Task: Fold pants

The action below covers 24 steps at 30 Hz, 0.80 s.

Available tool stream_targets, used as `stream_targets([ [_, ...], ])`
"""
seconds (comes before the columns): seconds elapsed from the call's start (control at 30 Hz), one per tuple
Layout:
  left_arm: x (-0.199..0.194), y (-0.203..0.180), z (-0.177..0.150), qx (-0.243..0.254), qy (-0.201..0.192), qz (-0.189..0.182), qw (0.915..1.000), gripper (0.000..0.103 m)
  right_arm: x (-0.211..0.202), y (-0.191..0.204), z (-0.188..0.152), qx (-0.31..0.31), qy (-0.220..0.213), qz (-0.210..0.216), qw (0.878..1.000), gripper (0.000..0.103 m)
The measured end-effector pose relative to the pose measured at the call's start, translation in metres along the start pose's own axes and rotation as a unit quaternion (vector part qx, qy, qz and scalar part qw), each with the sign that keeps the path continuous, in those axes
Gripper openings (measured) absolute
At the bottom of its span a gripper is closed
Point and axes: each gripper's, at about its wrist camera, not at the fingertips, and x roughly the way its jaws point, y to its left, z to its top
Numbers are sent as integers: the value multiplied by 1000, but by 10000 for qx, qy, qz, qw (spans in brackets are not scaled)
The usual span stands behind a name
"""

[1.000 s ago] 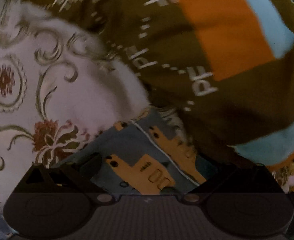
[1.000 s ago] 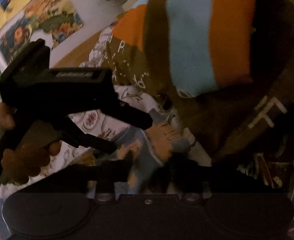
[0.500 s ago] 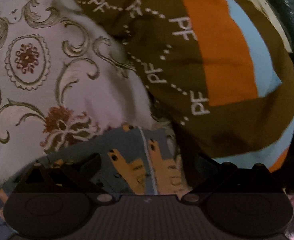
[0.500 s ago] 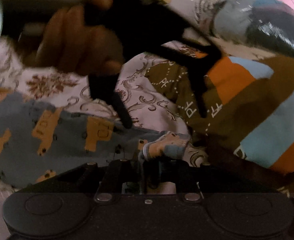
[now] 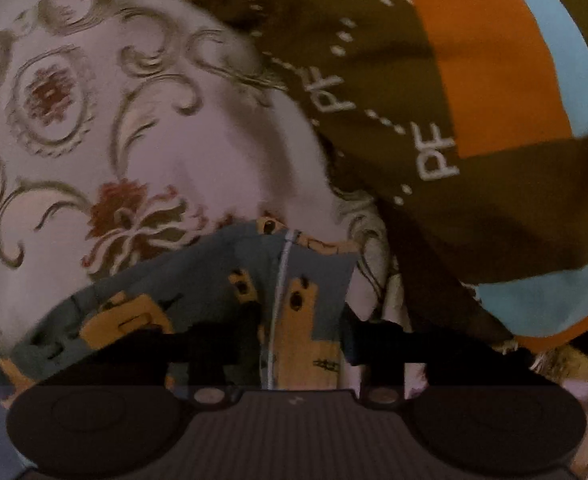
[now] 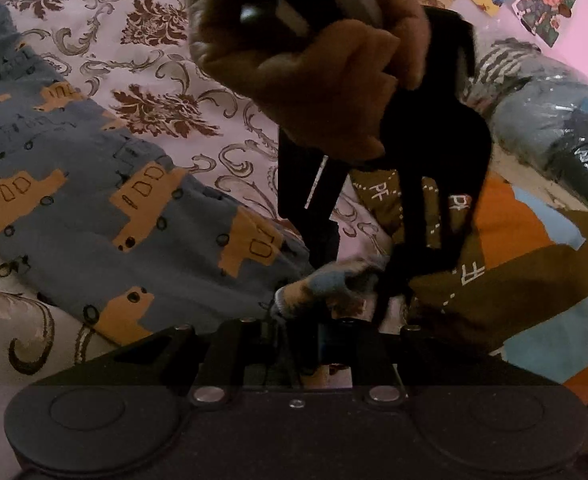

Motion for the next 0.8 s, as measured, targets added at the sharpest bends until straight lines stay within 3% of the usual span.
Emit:
stream_targets([
  [0.13,-21,19,-9,-121,-315,-362,9988,24,-9,2,4,-17,-270,-33,9996,15],
  [0.37,-62,56,-36,-221,-975,-1188,9879,22,-26,10,9,-37,-696,148,9975,15],
  [0.53,-48,90,-52,-463,-1117,-1555,9804,23,-43,3,7,261,-831,595,9944,43],
  [0.67,-32,125,-64,-769,-1101,-1717,9760,38,-52,-6,5,513,-930,525,9930,57],
  [0.73,-24,141,-73,-981,-1162,-1802,9718,51,-42,-4,5,506,-689,573,9947,57],
  [0.8,-17,154,-81,-1200,-1265,-2012,9639,53,-32,-1,4,603,-415,801,9941,56],
])
